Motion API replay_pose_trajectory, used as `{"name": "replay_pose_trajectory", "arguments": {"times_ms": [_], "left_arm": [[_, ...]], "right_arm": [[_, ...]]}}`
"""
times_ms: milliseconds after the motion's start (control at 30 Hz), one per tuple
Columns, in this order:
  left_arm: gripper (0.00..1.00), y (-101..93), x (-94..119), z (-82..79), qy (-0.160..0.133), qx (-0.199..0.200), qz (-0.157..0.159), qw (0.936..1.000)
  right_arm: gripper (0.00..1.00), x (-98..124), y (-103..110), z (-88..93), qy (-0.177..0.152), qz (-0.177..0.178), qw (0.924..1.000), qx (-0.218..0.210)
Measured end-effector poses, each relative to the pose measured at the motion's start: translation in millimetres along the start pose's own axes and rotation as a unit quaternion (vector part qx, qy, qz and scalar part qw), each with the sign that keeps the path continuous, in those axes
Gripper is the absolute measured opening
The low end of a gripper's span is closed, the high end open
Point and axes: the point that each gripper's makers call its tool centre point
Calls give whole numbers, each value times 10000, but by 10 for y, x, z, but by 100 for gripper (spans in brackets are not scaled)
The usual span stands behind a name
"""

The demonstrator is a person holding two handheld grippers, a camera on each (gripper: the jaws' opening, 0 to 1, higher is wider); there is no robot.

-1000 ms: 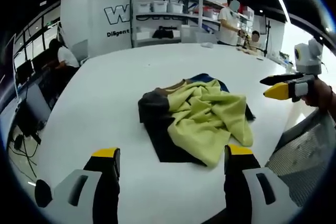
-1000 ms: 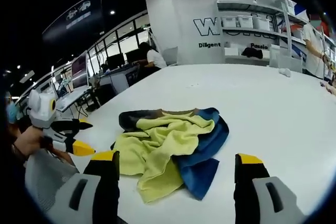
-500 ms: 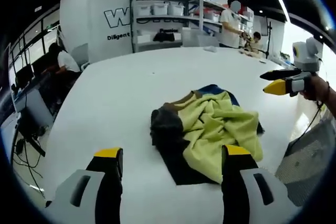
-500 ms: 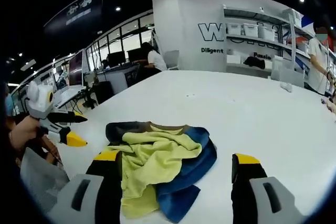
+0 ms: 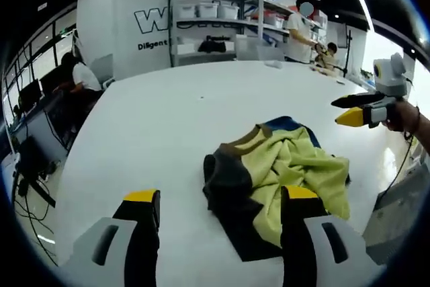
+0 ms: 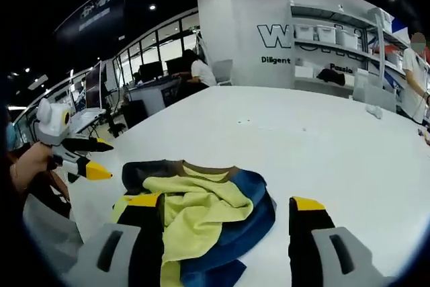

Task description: Fold the garment on the visible template until the final outline fits inside the template.

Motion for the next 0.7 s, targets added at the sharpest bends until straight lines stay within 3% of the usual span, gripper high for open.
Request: {"name": "replay_pose_trajectory", "arguments": {"times_ms": [133, 333, 700], "left_arm": [[63, 70, -122, -2, 60, 25, 2, 10000], [58, 92, -293, 108, 343, 125, 63, 9993], [47, 72, -506, 222, 524, 388, 206, 9977]], "right_arm": [[69, -132, -64, 2, 80, -18, 10000, -27], [65, -333, -188, 18, 203, -21, 9998, -67], [52, -681, -440, 108, 387, 61, 9991, -178]]}}
Point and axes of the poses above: the point that each gripper's makers call its tool centre point, and the gripper's own axes: x roughly backward along the fingers, y roughly to its left, z roughly out of its underside, and after that the axes turned 3 degrees about y, right-handed
